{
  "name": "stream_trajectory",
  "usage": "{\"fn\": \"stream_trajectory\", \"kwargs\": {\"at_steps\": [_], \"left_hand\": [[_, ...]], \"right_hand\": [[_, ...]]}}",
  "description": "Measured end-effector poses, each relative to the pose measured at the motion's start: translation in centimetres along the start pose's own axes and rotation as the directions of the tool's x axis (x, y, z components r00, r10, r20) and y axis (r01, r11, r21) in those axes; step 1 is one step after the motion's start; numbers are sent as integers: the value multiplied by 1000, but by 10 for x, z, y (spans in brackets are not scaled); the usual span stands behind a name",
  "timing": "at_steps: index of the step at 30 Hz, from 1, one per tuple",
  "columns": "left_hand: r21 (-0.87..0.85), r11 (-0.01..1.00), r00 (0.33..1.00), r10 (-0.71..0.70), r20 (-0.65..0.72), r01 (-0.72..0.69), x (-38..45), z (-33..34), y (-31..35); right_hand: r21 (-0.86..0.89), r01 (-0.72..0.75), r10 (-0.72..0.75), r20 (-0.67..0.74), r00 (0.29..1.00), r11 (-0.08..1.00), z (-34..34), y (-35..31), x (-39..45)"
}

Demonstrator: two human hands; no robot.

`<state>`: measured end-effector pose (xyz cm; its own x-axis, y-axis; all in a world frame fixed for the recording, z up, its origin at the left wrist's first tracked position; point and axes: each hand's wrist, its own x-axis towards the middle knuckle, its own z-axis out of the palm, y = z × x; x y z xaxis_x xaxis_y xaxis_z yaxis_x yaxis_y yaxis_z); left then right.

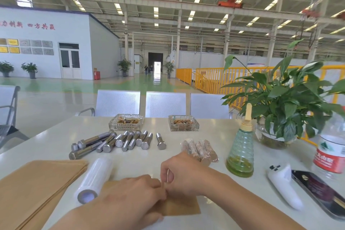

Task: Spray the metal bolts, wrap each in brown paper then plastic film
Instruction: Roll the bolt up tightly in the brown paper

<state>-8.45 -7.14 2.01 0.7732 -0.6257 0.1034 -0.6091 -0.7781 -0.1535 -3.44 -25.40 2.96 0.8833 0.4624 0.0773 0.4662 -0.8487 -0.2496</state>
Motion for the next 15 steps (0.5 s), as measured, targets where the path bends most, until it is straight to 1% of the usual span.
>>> {"fn": "stream_trajectory", "kwargs": {"at_steps": [3,6,7,9,10,11,12,13,14,15], "left_hand": [[128,992,1000,21,5,-21,6,1,12],[240,971,999,6,48,-18,10,4,26],[244,970,999,5,51,-17,10,8,28],[244,969,998,-53,37,42,12,17,26],[186,978,996,-94,0,92,10,18,24],[118,985,988,-112,-110,125,9,13,26],[103,987,970,-98,-225,123,7,5,25],[119,988,961,-64,-269,99,4,-6,26],[141,987,964,-36,-263,76,3,-11,27],[171,982,962,-37,-269,86,3,-12,27]], "right_hand": [[-48,44,-45,-16,999,998,4,0,1],[-39,59,-60,-30,998,997,5,1,1],[-32,56,-57,-31,998,998,5,2,1],[-10,43,-43,-33,999,999,4,3,0],[0,40,-40,-41,998,999,4,3,0],[6,40,-39,-49,998,999,4,4,0],[12,41,-41,-55,998,999,4,4,0],[18,42,-41,-58,997,999,4,3,0],[24,45,-43,-60,997,999,4,3,0],[30,49,-48,-60,997,998,3,3,0]]}}
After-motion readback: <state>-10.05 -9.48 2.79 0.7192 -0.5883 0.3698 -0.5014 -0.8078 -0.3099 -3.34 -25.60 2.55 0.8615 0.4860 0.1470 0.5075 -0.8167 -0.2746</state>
